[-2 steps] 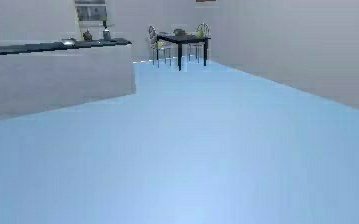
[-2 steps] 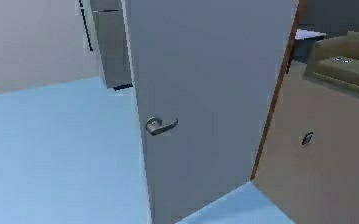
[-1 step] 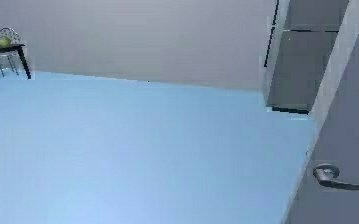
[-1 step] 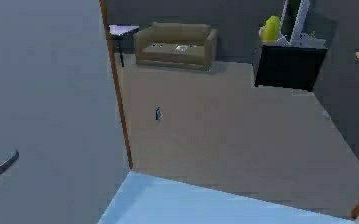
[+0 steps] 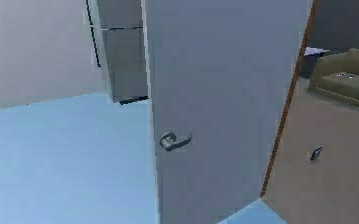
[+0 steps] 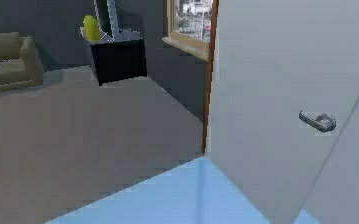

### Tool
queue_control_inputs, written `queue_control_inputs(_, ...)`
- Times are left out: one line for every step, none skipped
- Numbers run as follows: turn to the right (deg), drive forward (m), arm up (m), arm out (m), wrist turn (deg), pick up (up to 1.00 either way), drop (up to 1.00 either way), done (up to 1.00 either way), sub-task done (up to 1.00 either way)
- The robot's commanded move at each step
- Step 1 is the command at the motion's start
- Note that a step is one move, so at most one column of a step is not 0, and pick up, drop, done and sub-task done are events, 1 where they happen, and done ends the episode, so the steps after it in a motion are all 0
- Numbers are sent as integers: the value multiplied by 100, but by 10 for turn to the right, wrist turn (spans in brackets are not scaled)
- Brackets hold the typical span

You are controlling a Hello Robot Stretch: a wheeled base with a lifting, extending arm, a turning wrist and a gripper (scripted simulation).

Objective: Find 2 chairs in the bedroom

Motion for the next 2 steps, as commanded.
queue_control_inputs(450,0,0,0,0,0,0,0,0)
queue_control_inputs(60,0,0,0,0,0,0,0,0)
